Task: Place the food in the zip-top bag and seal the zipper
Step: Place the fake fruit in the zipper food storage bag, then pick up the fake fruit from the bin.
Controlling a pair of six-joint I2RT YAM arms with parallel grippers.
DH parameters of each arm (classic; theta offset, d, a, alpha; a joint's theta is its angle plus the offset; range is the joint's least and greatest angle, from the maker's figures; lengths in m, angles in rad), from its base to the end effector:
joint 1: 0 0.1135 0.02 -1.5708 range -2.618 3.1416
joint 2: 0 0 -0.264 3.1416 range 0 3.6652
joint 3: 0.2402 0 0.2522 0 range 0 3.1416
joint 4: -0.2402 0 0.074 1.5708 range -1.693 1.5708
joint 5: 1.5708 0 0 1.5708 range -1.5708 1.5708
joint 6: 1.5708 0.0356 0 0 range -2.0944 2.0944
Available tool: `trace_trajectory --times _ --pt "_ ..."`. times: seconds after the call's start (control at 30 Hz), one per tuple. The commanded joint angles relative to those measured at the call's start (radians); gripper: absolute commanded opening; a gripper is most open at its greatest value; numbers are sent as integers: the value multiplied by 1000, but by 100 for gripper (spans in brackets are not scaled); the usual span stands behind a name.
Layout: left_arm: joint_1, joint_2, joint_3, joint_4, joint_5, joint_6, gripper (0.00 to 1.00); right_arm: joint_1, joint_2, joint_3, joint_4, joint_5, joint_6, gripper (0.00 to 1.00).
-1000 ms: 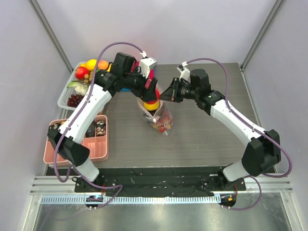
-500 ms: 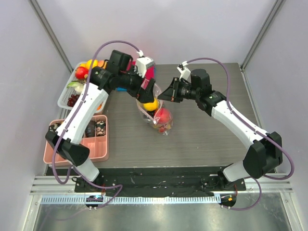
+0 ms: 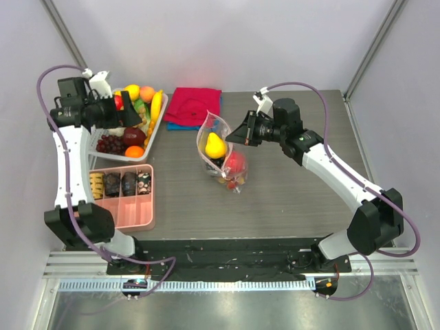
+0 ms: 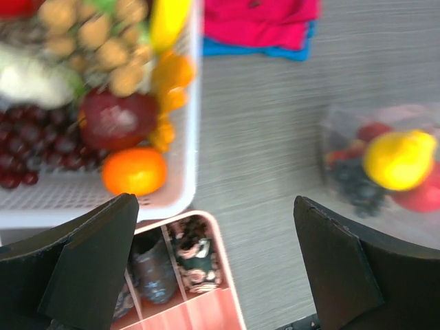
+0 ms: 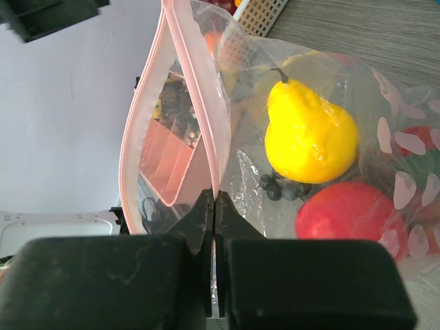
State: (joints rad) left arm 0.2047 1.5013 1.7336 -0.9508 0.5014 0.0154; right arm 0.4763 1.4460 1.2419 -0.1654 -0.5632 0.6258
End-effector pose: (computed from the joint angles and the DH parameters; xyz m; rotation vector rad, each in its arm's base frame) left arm 0.3025 0.0453 0.4224 0.0469 2.2225 -0.4520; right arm 0.2901 0.1711 0.3470 -0.2533 2.0849 1.2467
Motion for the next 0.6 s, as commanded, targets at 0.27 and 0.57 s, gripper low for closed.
trace_trajectory --times 0.27,0.57 --pt "179 287 39 199 -1 0 96 2 -18 44 40 -7 -31 1" --pt "171 411 78 426 -63 -219 100 4 8 45 43 -10 -24 1"
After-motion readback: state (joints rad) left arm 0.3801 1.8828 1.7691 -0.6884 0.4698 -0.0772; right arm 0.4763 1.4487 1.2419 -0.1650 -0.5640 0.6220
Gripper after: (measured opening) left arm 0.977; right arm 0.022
